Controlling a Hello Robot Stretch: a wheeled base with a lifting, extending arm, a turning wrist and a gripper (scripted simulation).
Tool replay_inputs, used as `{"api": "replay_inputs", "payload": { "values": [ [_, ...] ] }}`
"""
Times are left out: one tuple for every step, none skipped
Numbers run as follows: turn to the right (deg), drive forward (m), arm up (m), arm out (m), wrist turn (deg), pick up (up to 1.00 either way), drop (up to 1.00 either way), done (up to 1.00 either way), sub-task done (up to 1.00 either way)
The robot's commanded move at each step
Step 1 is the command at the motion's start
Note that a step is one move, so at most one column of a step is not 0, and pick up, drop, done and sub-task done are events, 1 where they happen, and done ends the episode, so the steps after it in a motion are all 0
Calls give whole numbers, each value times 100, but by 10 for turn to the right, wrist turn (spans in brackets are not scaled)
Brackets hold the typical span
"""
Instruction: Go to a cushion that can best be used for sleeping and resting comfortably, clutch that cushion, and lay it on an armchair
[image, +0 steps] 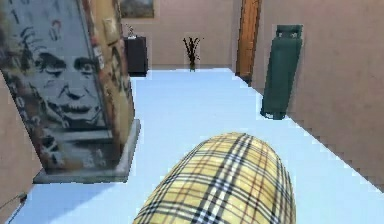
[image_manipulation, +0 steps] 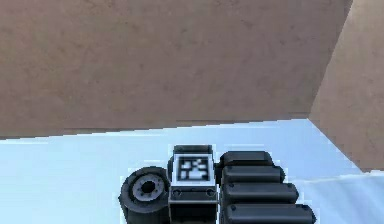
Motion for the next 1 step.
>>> {"api": "replay_inputs", "payload": {
  "values": [
    [60, 0, 0, 0, 0, 0, 0, 0, 0]
  ]
}}
